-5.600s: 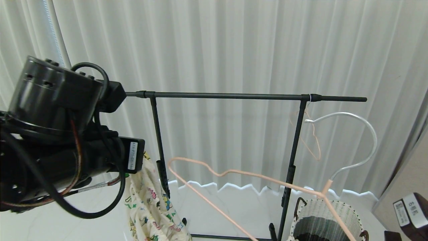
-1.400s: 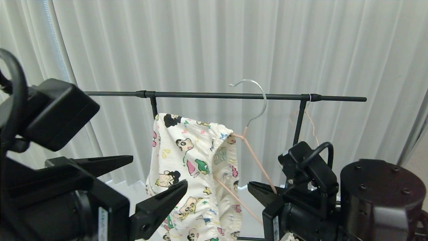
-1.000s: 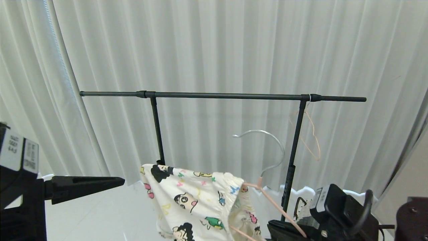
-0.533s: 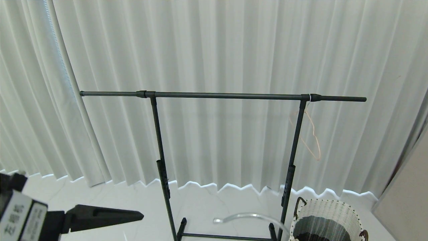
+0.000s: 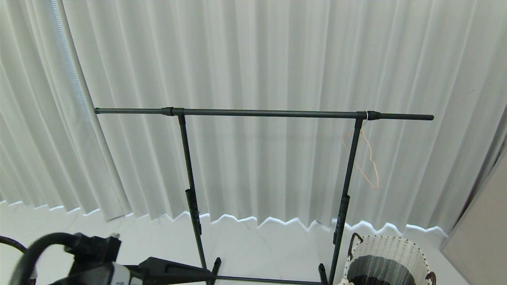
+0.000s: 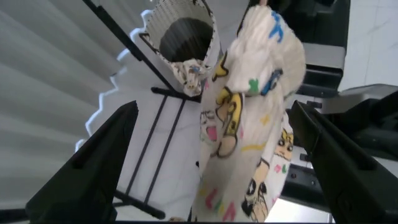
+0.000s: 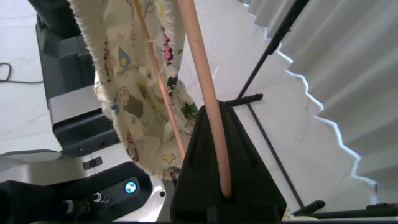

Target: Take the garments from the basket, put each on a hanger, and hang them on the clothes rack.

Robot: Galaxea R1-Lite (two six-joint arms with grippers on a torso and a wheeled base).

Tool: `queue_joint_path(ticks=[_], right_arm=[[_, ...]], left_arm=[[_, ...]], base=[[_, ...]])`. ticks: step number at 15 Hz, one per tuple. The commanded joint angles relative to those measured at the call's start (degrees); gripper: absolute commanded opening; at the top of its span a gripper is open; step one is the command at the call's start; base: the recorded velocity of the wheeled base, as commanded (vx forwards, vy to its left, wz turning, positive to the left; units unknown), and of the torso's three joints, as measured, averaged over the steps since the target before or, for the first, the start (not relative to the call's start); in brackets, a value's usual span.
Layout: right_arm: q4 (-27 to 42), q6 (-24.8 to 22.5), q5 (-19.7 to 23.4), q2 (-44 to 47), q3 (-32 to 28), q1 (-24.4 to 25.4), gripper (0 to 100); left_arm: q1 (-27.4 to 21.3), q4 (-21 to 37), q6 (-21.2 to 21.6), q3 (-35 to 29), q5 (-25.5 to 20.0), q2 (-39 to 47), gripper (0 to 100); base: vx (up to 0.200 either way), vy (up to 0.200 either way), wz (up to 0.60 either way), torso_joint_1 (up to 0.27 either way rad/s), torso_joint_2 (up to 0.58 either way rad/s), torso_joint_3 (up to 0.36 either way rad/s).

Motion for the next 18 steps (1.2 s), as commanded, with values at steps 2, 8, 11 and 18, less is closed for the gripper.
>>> queue_joint_path(ticks=[2,8,11,18], right_arm=[[-0.01,-0.01,0.01,0.38,-0.02,0.06,0],[-0.01,-0.01,0.01,0.38,-0.72,0.06,0],[-0.01,-0.09,0.01,0.3,-0.81,0.06,0],[-0.01,-1.76,-1.04,0.03,-0.81,-1.35,100]], left_arm=[[-0.04,-0.38,0.06,2.43,-0.01,3.06,100],[-0.12,-0.38,0.06,3.22,-0.01,2.97,0],[-0.12,-0.38,-0.03,3.4,-0.01,2.97,0],[0.23,-0.47,-0.03,5.15,5.61,2.35,0]], base=[[0.0,0.0,0.0,0.0,0.0,0.0],[0.0,0.0,0.0,0.0,0.0,0.0],[0.0,0.0,0.0,0.0,0.0,0.0],[0.0,0.0,0.0,0.0,0.0,0.0]])
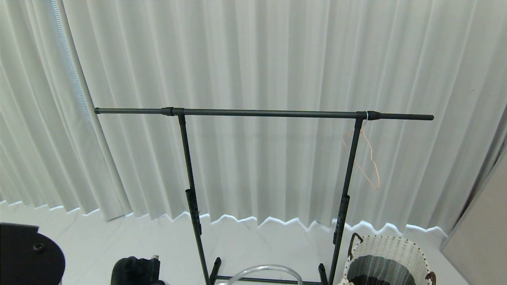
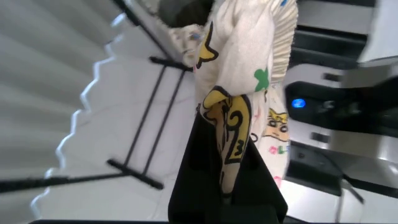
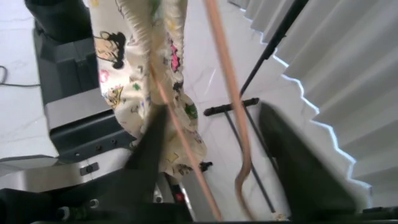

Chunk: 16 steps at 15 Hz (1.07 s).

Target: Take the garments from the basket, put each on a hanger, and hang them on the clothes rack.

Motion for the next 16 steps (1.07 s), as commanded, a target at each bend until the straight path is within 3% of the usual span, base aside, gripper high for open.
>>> queue_joint_path(ticks=[1,4,7,10,12,14,16], right_arm=[[0.09,-1.19,-1.4,-0.03,0.04,-2.09,100],[0.09,-1.63,-2.37,-0.56,0.22,-7.01,100],[0.09,-0.75,-2.1,-1.43,0.31,-11.67,100],[0.09,3.56,-0.26,-1.17,-0.75,-13.69,100],[0.09,7.51,-0.08,1.47,-3.74,-14.3,100],[0.09,12.96,-0.17,6.91,-10.15,-16.06,100],[0.09,15.51,-0.35,12.19,-15.78,-17.91,100]], left_arm=[[0.01,-0.03,0.01,0.59,3.57,-0.62,0],[1.06,-0.03,-0.08,1.38,8.23,-1.76,0],[8.8,-2.93,-0.25,0.76,8.31,-2.73,0],[13.81,-7.24,-0.25,-2.75,8.4,-2.55,0],[14.25,-7.24,-0.25,-5.39,8.23,-2.82,0],[13.72,-7.32,-0.17,-7.5,7.96,-2.82,0],[12.84,-7.32,-0.17,-9.17,7.96,-2.73,0]], base=[[0.0,0.0,0.0,0.0,0.0,0.0],[0.0,0.0,0.0,0.0,0.0,0.0],[0.0,0.0,0.0,0.0,0.0,0.0],[0.0,0.0,0.0,0.0,0.0,0.0],[0.0,0.0,0.0,0.0,0.0,0.0],[0.0,0.0,0.0,0.0,0.0,0.0],[0.0,0.0,0.0,0.0,0.0,0.0]])
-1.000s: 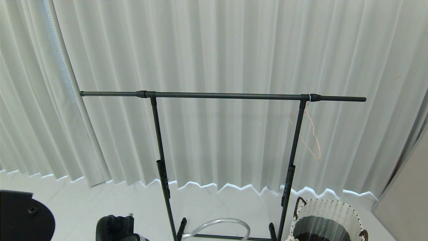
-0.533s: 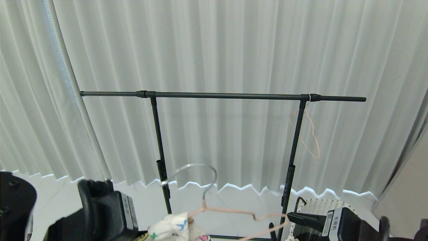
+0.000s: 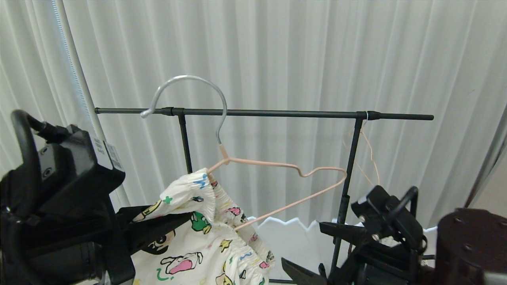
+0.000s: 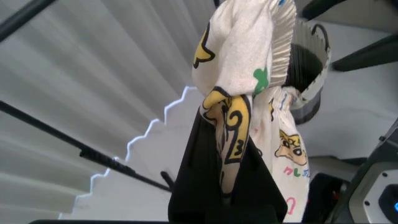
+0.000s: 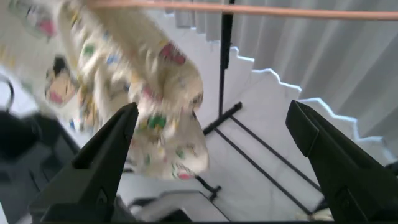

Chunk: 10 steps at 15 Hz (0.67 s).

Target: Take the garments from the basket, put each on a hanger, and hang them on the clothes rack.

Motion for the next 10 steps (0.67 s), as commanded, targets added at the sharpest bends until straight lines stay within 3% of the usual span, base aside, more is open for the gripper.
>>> queue_joint_path(ticks=[1,4,10], right_arm=[[-0.01,1.2,-0.08,7.56,-5.53,-1.57,100],[0.08,1.29,-0.08,10.64,-8.17,-0.34,100],[0.43,1.29,-0.08,11.16,-6.32,3.79,100]], left_arm=[[-0.6,-0.01,-0.03,-1.34,0.01,0.12,0],[-1.66,-0.01,-0.03,-1.61,-0.42,-0.06,0],[-1.74,-1.5,-0.03,-1.17,-0.42,0.55,0]], base=[[0.0,0.0,0.0,0.0,0.0,0.0],[0.0,0.0,0.0,0.0,0.0,0.0],[0.0,0.0,0.0,0.0,0.0,0.0]])
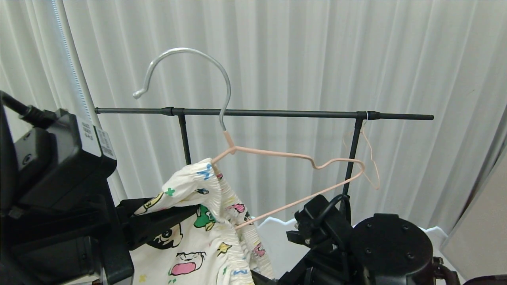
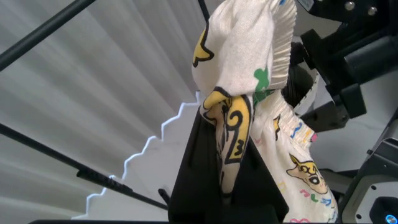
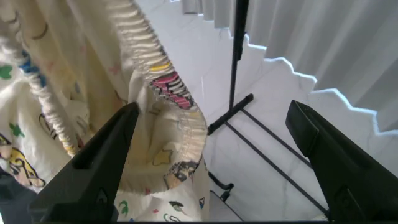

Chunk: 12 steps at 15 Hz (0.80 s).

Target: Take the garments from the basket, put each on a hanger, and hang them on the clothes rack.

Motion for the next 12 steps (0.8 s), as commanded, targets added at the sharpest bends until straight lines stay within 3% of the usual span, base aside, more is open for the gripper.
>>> queue_joint_path(ticks=[1,3,6,9,12], right_arm=[[0.02,-0.12,-0.08,0.3,1.22,0.49,100],[1.16,-0.47,-1.22,0.04,3.94,0.49,100],[4.85,-0.38,-6.32,-0.66,6.32,-0.04,100],[6.7,-0.73,-11.07,-2.6,8.69,-5.75,100],[10.83,-4.69,-11.33,-7.7,9.57,-13.49,100]], left_arm=[[0.0,-0.11,-0.01,0.04,0.0,0.23,0],[0.0,-0.11,-0.18,0.04,0.09,0.05,0],[0.09,-0.11,-0.27,0.21,0.09,-0.39,0],[0.09,-0.11,-0.01,2.32,0.18,-1.09,0],[0.26,-0.11,0.17,7.24,0.27,-2.85,0]], base=[[0.0,0.0,0.0,0.0,0.0,0.0],[0.0,0.0,0.0,0.0,0.0,0.0],[0.0,0.0,0.0,0.0,0.0,0.0],[0.0,0.0,0.0,0.0,0.0,0.0],[0.0,0.0,0.0,0.0,0.0,0.0]])
